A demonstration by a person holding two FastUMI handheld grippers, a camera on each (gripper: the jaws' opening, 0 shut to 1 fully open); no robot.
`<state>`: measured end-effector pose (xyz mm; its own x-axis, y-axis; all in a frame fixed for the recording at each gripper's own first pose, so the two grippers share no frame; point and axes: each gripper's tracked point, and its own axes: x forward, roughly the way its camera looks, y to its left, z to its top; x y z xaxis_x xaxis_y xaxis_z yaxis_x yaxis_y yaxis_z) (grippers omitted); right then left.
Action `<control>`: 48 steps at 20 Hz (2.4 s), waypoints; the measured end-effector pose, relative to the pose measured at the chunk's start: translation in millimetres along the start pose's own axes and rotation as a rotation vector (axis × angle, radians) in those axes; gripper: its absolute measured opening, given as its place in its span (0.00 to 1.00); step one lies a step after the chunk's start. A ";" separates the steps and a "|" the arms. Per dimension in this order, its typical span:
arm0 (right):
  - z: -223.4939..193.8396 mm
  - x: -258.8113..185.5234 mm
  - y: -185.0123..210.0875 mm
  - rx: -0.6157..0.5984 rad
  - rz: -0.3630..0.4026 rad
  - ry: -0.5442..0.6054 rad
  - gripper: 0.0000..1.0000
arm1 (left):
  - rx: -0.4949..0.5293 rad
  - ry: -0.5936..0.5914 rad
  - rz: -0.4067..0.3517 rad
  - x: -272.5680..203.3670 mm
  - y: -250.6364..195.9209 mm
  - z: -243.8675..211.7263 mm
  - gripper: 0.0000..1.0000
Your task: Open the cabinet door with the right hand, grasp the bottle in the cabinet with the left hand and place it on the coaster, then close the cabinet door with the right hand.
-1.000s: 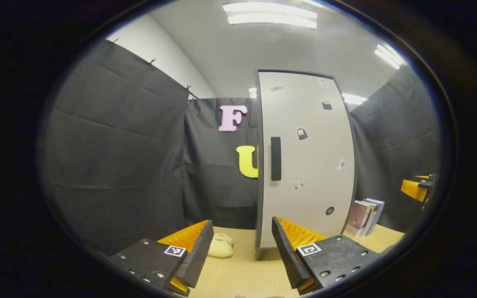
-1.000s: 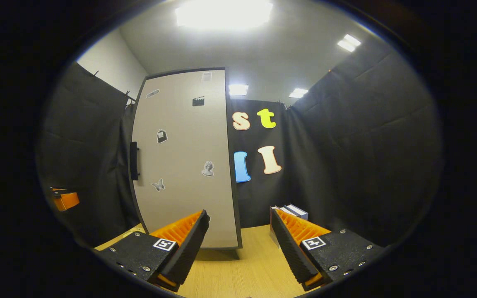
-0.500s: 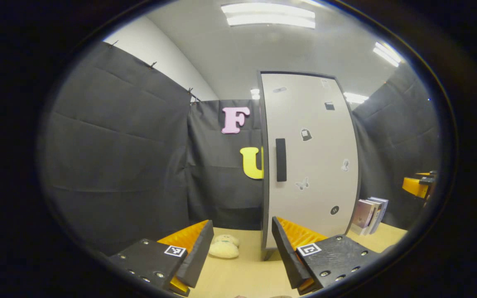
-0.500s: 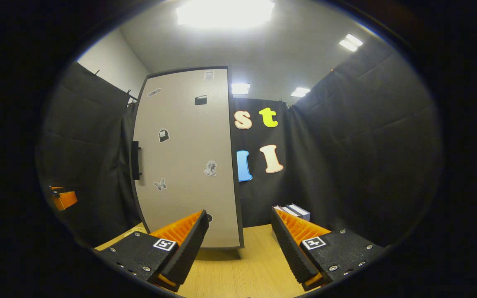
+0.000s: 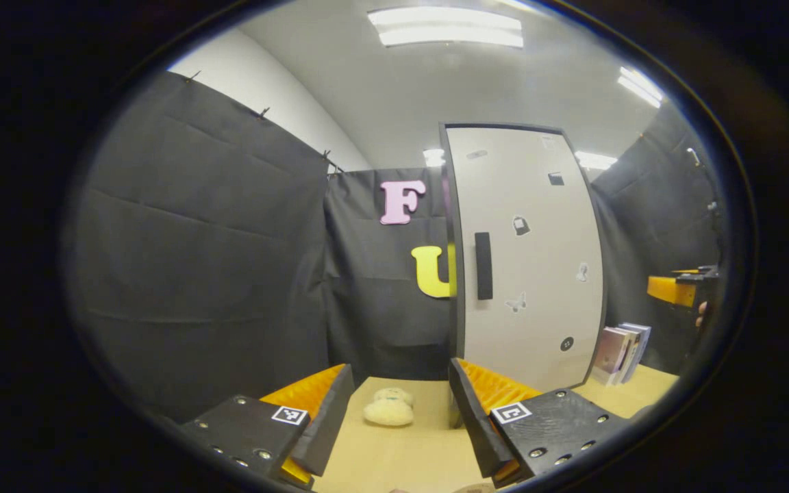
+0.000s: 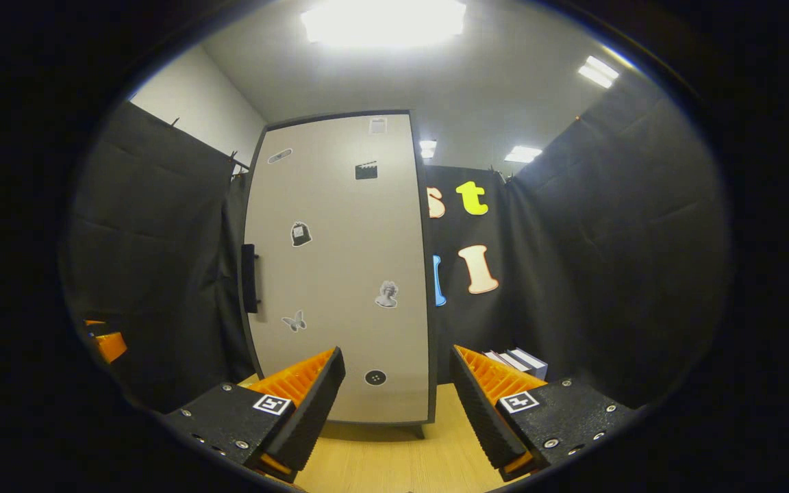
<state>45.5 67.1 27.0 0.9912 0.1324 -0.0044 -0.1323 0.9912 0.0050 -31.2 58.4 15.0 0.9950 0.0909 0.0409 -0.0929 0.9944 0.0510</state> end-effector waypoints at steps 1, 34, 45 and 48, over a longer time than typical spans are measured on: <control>2.9 3.3 9.0 0.013 0.017 -0.006 0.94 | 0.000 0.000 0.007 -2.6 5.5 0.9 0.87; 23.0 204.4 263.5 -0.017 0.199 0.024 0.64 | 0.008 0.084 0.235 -40.9 199.0 -52.6 0.82; 13.7 213.5 263.3 -0.029 0.195 0.183 0.17 | -0.041 0.067 0.200 -44.2 200.8 -47.0 0.82; 16.1 199.3 264.3 -0.035 0.233 0.189 0.16 | -0.039 0.064 0.161 -44.2 192.9 -42.2 0.82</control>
<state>208.2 355.4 43.5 0.9159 0.3519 -0.1931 -0.3600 0.9329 -0.0069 -91.6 248.4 -19.1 0.9676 0.2517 -0.0181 -0.2515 0.9678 0.0105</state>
